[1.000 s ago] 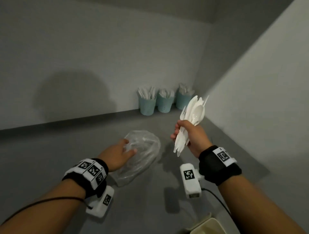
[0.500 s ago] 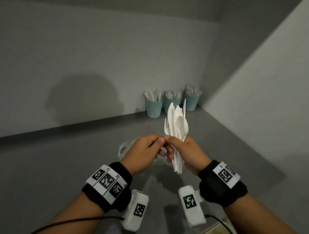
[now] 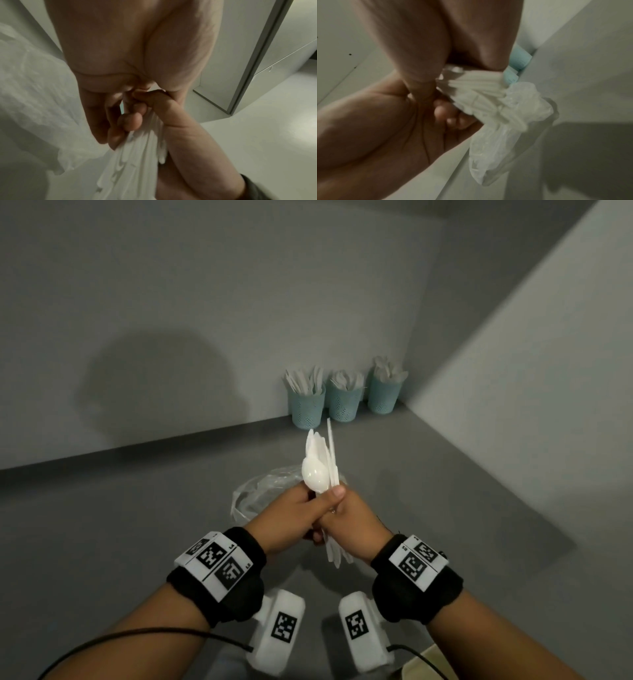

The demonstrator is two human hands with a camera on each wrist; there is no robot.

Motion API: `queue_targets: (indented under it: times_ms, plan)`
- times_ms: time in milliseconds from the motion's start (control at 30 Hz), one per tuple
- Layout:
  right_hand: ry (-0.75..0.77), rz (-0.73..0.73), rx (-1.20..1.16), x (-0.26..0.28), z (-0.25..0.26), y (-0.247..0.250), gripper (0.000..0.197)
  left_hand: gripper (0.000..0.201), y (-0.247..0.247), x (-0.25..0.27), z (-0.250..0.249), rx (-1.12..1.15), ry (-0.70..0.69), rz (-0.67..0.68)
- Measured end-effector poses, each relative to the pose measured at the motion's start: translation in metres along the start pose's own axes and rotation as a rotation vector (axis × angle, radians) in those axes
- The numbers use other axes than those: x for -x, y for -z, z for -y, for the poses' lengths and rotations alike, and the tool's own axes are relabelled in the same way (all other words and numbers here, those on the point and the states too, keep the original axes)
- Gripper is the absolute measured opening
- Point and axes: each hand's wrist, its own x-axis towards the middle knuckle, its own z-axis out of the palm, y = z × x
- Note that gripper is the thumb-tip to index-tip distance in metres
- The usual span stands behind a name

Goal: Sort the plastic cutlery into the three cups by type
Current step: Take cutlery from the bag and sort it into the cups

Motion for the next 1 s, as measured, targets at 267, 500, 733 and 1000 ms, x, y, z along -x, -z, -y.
queue_targets:
  times_ms: [267,500,733,1000]
  plan:
    - [-0.001,0.089,-0.092,0.004,0.002,0.015,0.011,0.04,-0.01,-0.02,-0.002,-0.067,-0.077,-0.084]
    - [-0.048,0.02,-0.193,0.009,-0.002,0.038,0.02,0.035,-0.016,-0.032,-0.009,0.202,0.025,0.218]
    - [-0.09,0.023,-0.337,-0.001,-0.01,0.068,0.009,0.057,-0.029,-0.061,-0.018,0.092,-0.029,0.082]
    - [-0.061,0.034,-0.306,-0.025,-0.015,0.111,0.025,0.044,-0.039,-0.095,-0.038,0.015,-0.106,0.109]
